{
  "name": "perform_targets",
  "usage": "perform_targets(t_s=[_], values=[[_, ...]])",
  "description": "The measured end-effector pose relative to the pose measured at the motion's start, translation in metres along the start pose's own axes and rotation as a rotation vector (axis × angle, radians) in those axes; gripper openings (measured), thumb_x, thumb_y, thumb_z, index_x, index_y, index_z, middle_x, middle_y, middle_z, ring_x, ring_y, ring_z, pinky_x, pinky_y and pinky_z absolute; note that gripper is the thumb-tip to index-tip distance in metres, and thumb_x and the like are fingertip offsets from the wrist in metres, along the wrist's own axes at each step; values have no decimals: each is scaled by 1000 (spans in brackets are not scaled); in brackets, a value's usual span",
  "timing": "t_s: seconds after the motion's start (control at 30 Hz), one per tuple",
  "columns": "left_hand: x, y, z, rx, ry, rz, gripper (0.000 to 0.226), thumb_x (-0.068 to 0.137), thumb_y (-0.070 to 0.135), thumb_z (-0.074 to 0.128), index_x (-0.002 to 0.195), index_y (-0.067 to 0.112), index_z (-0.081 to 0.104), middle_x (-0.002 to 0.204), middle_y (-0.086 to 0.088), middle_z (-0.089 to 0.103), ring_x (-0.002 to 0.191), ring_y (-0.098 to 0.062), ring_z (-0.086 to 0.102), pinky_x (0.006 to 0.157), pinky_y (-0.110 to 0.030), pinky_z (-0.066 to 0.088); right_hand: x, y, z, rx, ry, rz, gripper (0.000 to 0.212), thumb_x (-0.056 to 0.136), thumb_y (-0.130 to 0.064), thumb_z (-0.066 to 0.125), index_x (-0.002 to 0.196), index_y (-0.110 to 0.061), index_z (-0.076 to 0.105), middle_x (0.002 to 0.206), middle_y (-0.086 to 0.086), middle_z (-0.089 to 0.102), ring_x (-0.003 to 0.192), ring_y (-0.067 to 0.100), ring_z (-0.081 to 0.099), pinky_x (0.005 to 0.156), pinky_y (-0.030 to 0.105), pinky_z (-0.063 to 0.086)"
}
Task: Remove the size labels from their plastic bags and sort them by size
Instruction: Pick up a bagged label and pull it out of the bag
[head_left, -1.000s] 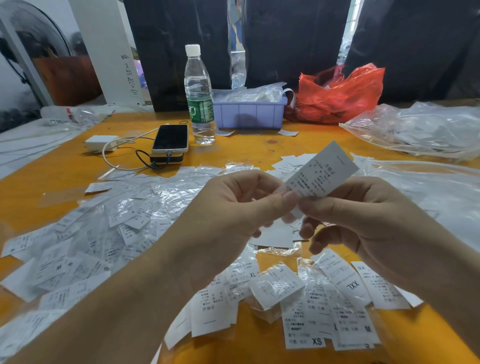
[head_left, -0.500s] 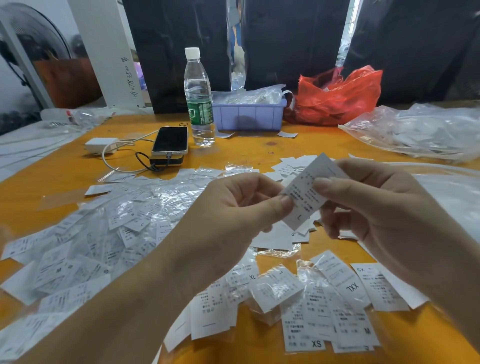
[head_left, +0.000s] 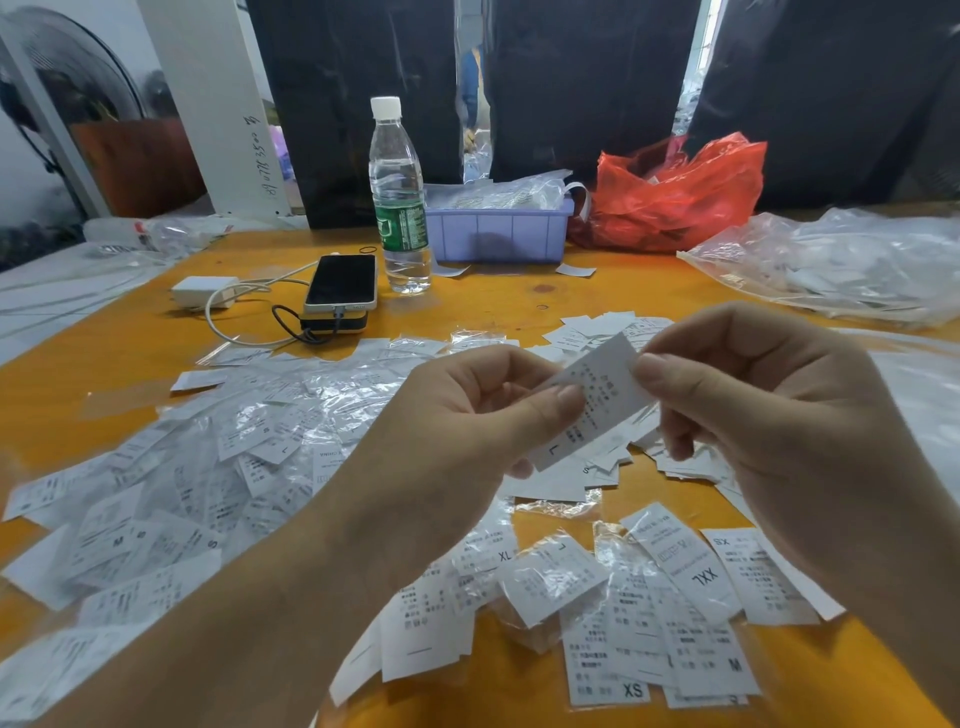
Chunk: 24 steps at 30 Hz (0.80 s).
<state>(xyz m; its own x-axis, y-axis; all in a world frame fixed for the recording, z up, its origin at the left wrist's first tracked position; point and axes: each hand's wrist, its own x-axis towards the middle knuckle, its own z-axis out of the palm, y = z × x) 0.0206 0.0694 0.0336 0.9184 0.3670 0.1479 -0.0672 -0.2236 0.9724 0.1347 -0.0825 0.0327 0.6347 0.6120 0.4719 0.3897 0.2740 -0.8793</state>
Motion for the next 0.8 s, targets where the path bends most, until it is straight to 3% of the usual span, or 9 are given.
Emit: perform_targets(t_s=[0.13, 0.37, 0.5, 0.63, 0.7, 0.8], values=[[-1, 1, 1, -8, -3, 10, 14, 70, 44, 67, 78, 35, 74, 78, 6, 72, 69, 0, 63, 57, -11, 46, -6, 3, 7, -93, -57, -43, 5, 74, -24, 72, 78, -22, 73, 62, 3, 64, 55, 15, 56, 50, 30, 47], [-1, 0, 1, -8, 11, 11, 15, 69, 45, 67, 79, 36, 74, 78, 8, 72, 71, -1, 63, 58, -15, 46, -6, 3, 6, -154, -79, -75, 20, 71, -39, 69, 82, -24, 74, 67, 8, 65, 58, 28, 56, 52, 46, 47], [0, 0, 0, 8, 36, 8, 16, 69, 47, 67, 80, 38, 74, 78, 9, 72, 71, -1, 63, 63, -19, 44, -3, 4, 2, -106, -92, -23, 16, 73, -33, 72, 85, -24, 76, 68, 7, 67, 58, 18, 60, 51, 30, 50], [0, 0, 0, 6, 17, 14, 18, 68, 47, 69, 79, 32, 74, 74, 8, 70, 66, 1, 62, 55, -12, 46, -5, 3, 6, -97, -183, -4, 15, 75, -25, 74, 89, -23, 74, 77, 5, 72, 59, 18, 60, 53, 28, 52], [0, 0, -1, 26, 5, -17, 20, 69, 48, 69, 79, 31, 74, 74, 9, 69, 64, 3, 61, 55, -10, 46, -5, 5, 8, -99, -156, 7, 14, 74, -20, 77, 87, -21, 74, 75, 6, 72, 56, 17, 60, 52, 27, 51], [3, 1, -8, 98, -1, -58, 4, 81, 38, 72, 79, 34, 73, 78, 13, 70, 67, 4, 61, 56, -10, 47, 0, 6, 2, -56, -39, 73, 14, 73, -14, 79, 85, -16, 72, 72, 7, 72, 52, 18, 60, 50, 26, 52]])
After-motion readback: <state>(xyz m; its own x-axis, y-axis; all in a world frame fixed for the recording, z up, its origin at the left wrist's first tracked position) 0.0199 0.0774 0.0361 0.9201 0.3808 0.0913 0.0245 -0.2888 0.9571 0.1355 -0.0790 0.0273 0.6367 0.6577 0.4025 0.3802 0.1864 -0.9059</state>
